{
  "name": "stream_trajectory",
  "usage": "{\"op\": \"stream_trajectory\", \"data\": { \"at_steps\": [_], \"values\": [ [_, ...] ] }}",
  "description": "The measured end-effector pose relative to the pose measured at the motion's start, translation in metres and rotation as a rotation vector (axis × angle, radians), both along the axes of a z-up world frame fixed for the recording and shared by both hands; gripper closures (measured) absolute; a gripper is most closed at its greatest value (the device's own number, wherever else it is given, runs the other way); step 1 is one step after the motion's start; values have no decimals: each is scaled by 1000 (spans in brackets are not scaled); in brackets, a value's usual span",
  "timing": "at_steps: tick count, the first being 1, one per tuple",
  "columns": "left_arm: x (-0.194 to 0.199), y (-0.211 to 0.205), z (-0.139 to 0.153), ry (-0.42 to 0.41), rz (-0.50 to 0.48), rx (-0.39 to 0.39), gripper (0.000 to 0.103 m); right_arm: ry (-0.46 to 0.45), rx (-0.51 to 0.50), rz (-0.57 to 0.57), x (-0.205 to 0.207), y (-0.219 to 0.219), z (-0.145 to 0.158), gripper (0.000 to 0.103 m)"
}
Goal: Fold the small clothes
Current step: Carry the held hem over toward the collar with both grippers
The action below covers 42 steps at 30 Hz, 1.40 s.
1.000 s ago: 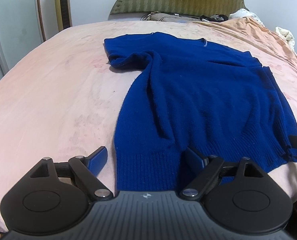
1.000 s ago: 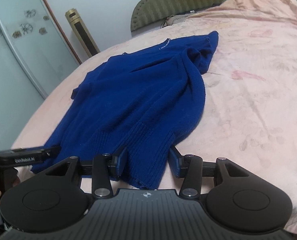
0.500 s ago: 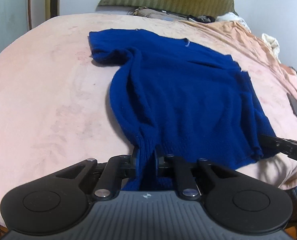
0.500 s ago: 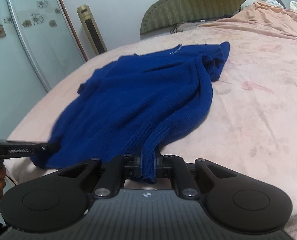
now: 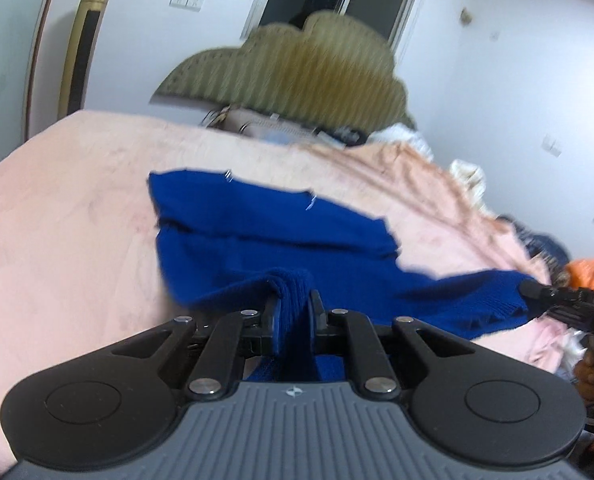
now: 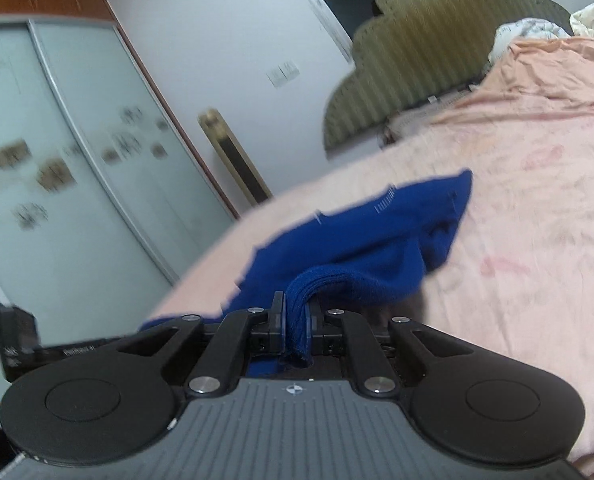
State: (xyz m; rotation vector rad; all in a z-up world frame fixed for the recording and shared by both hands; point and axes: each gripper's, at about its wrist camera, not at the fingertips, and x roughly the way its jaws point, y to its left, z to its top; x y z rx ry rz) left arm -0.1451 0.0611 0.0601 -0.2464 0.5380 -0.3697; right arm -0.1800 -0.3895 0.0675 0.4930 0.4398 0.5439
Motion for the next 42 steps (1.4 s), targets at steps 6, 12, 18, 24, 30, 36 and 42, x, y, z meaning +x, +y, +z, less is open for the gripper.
{"op": "stream_trajectory", "data": {
  "at_steps": [6, 12, 18, 24, 30, 36, 42],
  "values": [
    [-12, 6, 12, -33, -52, 8, 91, -55, 15, 50, -15, -17, 18, 91],
    [13, -2, -4, 53, 2, 37, 91, 27, 14, 34, -3, -11, 1, 91],
    [49, -25, 2, 72, 45, 176, 91, 73, 21, -15, 21, 1, -11, 91],
    [102, -59, -12, 96, 83, 307, 91, 19, -190, -150, 54, 31, -5, 91],
    [141, -83, -35, 150, 124, 422, 91, -11, -329, -185, 91, 67, -17, 91],
    [156, -91, -42, 165, 140, 468, 91, 12, -332, -191, 115, 73, -26, 91],
    [162, -95, -42, 168, 137, 486, 91, 16, -329, -194, 122, 72, -26, 91]
  ]
}}
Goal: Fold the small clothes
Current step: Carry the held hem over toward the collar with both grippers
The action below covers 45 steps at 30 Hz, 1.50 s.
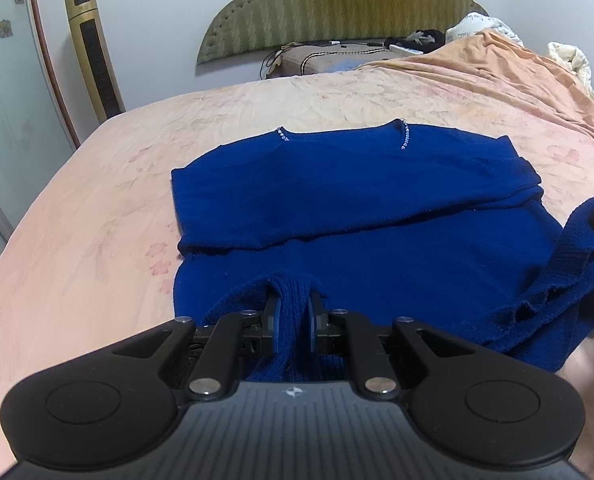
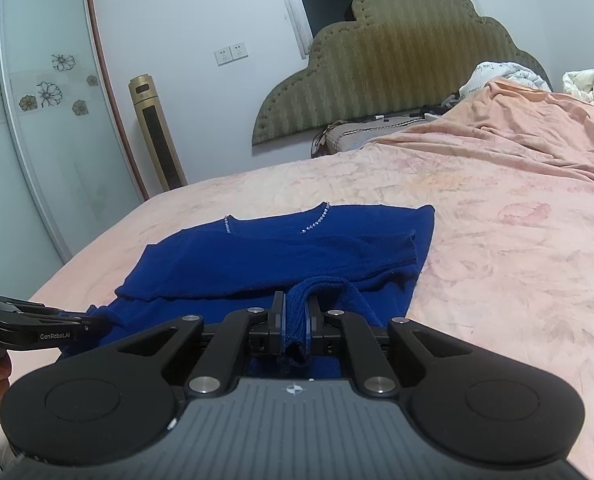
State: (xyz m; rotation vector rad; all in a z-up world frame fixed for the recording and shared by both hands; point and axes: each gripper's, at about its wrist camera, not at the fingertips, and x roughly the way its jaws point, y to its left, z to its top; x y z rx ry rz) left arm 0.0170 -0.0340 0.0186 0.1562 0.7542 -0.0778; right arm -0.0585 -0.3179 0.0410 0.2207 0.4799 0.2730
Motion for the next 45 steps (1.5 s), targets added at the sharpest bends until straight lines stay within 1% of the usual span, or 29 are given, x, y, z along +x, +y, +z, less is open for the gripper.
{"op": "stream_trajectory", "data": {
  "at_steps": [8, 17, 23, 28, 32, 37, 45],
  "values": [
    [13, -5, 5, -7, 7, 15, 91, 4, 17, -3, 10, -4, 1, 91],
    [33, -7, 25, -71, 40, 3, 91, -17, 30, -15, 29, -8, 12, 91],
    [58, -4, 40, -105, 69, -8, 91, -50, 36, -25, 51, -7, 24, 91],
    [87, -3, 48, -134, 84, 1, 91, -73, 31, -29, 76, -3, 32, 91],
    [114, -2, 47, -134, 95, -1, 91, -77, 32, -35, 100, -1, 34, 91],
    [147, 1, 40, -114, 112, -2, 91, -69, 43, -48, 134, 0, 32, 91],
    [195, -4, 14, -54, 103, 33, 90, -18, 89, -83, 176, -1, 10, 91]
  ]
}}
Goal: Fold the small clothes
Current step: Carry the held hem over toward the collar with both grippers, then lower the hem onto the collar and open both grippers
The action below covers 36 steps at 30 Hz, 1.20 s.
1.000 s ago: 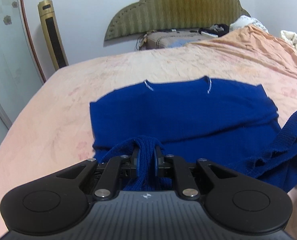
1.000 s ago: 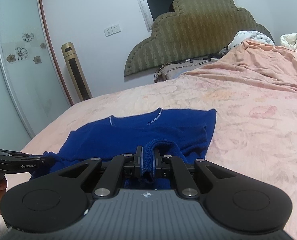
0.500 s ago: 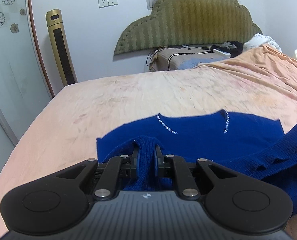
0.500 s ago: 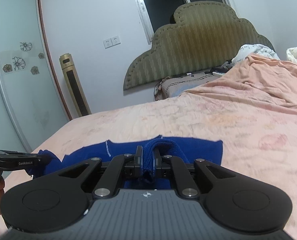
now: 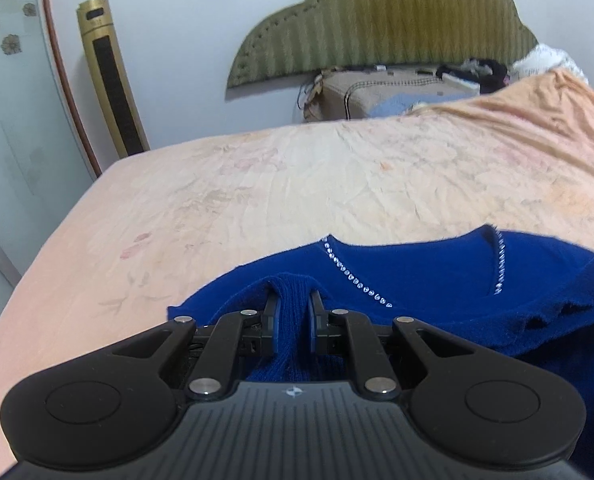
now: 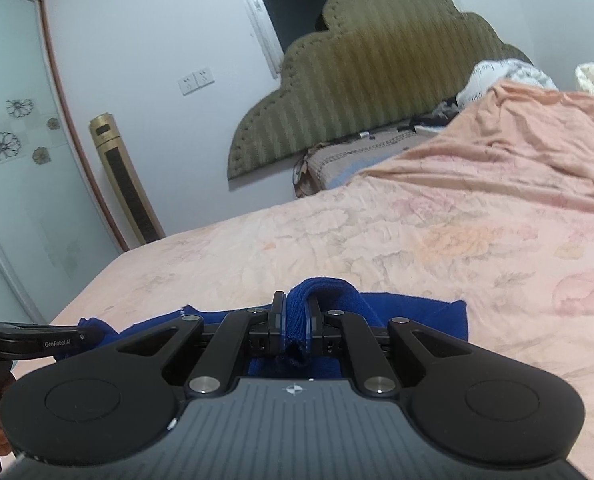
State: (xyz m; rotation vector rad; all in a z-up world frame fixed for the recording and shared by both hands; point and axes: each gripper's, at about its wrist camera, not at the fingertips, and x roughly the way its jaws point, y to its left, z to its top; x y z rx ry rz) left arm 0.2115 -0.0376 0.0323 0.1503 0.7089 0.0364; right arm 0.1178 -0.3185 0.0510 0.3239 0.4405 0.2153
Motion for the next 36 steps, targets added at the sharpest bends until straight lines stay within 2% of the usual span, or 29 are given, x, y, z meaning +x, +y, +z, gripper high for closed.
{"op": "stream_trajectory", "data": {
  "at_steps": [7, 15, 17, 18, 20, 21, 22, 26, 32, 34, 36],
  "values": [
    [29, -1, -23, 65, 16, -9, 89, 69, 55, -22, 38, -8, -25, 91],
    [43, -1, -36, 102, 24, -1, 85, 127, 84, -29, 63, -10, -45, 90],
    [46, 0, -36, 110, 37, 0, 77, 139, 91, -33, 66, -10, -49, 89],
    [48, 1, -36, 111, 45, 0, 69, 145, 95, -35, 68, -10, -51, 89],
    [49, 5, -33, 104, 66, 0, 47, 156, 102, -41, 71, -12, -54, 85],
    [48, 9, -31, 92, 79, -2, 30, 162, 103, -47, 72, -13, -55, 84],
    [48, 13, -29, 79, 88, -8, 23, 168, 102, -55, 73, -13, -56, 79],
    [43, 33, -17, 65, 119, -29, 23, 178, 110, -75, 75, -18, -60, 52],
    [29, 71, -10, 46, 218, 2, 23, 130, 85, -116, 61, -28, -48, 45],
    [21, 86, -9, 45, 252, -24, 23, 114, 60, -136, 55, -32, -42, 43],
    [12, 93, -9, 44, 221, -59, 23, 107, 59, -130, 50, -34, -39, 43]
  ]
}}
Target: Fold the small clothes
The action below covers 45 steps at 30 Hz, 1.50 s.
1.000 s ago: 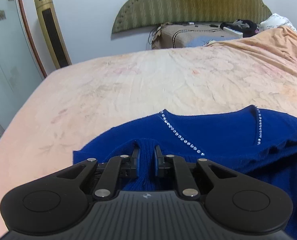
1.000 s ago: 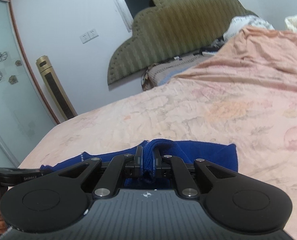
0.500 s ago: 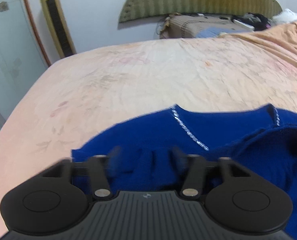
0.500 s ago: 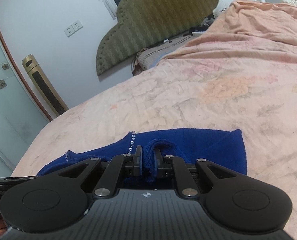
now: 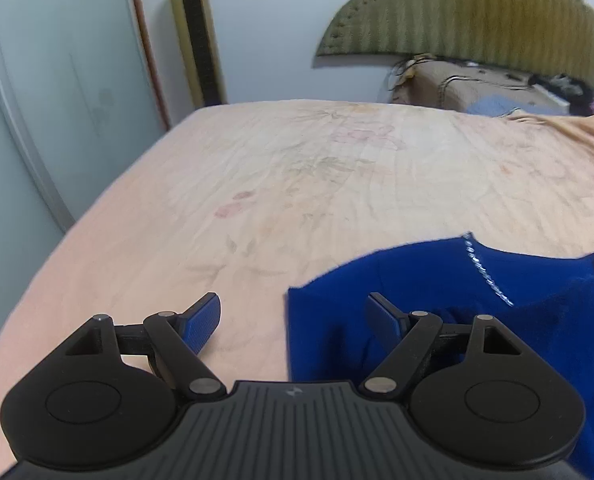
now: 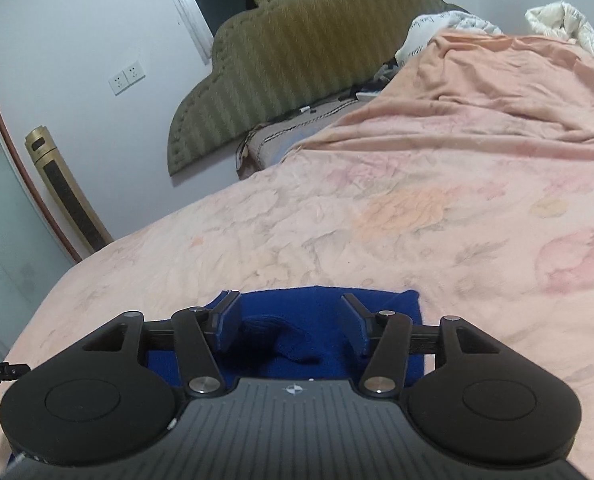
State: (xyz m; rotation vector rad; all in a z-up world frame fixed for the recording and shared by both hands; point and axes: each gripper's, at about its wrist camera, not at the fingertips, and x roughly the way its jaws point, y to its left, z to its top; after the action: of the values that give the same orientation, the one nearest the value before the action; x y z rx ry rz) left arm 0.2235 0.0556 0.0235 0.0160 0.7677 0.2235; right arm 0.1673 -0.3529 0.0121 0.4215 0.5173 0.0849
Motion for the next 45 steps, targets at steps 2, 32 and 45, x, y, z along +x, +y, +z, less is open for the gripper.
{"op": "stream_trajectory", "data": {
  "at_steps": [2, 32, 45],
  "values": [
    [-8, -4, 0, 3, -76, 1, 23, 2, 0, 49, -1, 3, 3, 43],
    [-85, 19, -40, 100, -204, -79, 23, 77, -106, 62, -81, -16, -8, 24],
    [-123, 17, -41, 82, -271, -231, 97, 121, -170, 163, -130, 20, -19, 91]
  ]
}}
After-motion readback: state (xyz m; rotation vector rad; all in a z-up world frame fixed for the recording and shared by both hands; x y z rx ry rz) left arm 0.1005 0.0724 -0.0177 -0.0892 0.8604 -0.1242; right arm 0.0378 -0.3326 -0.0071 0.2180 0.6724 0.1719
